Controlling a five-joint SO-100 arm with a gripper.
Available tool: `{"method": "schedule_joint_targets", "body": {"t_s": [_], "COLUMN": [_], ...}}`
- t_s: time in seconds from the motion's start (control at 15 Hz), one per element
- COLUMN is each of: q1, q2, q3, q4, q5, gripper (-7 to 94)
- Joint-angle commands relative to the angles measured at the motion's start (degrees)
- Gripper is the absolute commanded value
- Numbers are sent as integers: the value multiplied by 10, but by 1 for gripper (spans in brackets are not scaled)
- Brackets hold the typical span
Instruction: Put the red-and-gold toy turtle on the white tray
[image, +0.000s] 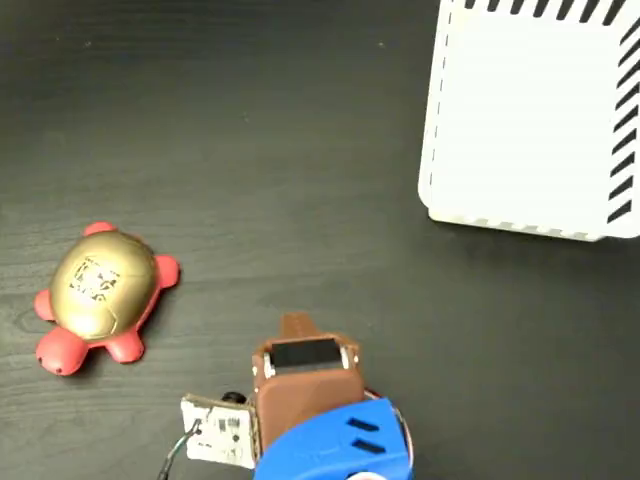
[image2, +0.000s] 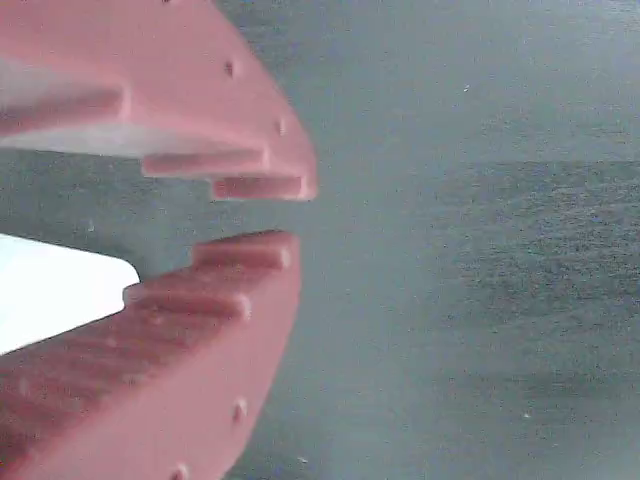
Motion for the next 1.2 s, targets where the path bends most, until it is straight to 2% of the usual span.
{"method": "schedule_joint_targets", "body": {"t_s": [0.0, 0.6, 0.8, 1.0, 1.13], "q1": [-5, -6, -33, -69, -84], "q2": [3, 3, 3, -93, -184], "q3": [-6, -6, -6, -43, -132], "q4": [8, 8, 7, -62, -78], "q5": [4, 3, -16, -66, -107], "gripper": [0, 0, 0, 0, 0]}}
